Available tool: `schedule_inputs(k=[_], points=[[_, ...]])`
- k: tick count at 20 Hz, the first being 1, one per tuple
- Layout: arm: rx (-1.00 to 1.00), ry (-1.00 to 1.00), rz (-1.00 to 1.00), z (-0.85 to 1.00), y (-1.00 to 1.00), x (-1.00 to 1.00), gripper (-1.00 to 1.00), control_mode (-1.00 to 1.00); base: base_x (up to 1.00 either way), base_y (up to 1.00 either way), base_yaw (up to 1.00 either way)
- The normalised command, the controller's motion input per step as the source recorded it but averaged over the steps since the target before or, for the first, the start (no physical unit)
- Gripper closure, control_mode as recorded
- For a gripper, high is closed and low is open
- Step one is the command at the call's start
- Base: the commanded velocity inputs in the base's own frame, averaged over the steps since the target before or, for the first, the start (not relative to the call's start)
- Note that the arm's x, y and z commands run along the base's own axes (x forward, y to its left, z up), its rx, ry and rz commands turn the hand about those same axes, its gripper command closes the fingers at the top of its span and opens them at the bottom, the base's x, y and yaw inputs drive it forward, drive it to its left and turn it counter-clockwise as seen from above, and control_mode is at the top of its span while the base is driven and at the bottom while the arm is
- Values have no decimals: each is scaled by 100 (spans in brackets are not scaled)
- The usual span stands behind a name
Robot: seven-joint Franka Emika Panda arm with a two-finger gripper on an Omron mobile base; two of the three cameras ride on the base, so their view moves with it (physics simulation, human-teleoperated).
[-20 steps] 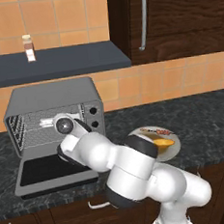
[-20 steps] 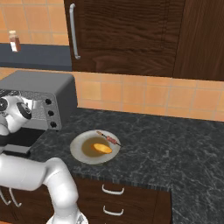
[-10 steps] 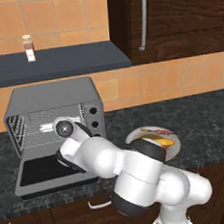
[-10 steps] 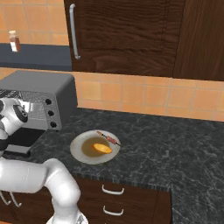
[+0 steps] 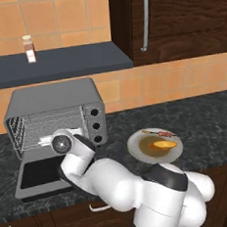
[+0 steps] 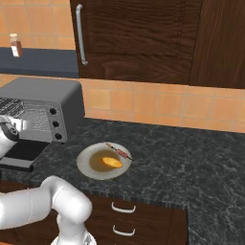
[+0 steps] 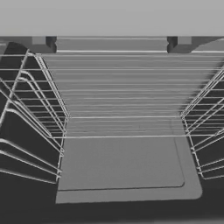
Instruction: Pick up the kebab skewer and baguette bread, and place them inside the toaster oven. Close the toaster oven door and start by setting the timer.
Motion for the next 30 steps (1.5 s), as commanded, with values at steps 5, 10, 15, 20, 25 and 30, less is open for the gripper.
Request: schedule_inputs(k=[5,10,15,20,25,30], points=[[0,5,-8,-56,0,-67,-100,-100,0,0,0],[0,9,-4,-40,0,-62,-100,-100,0,0,0],[0,9,0,-18,1,-52,-100,-100,0,0,0],[0,8,0,0,2,-29,-100,-100,0,0,0],[0,13,-7,23,-13,-25,-100,-100,0,0,0],[0,25,-20,39,-33,-2,-100,-100,0,0,0]])
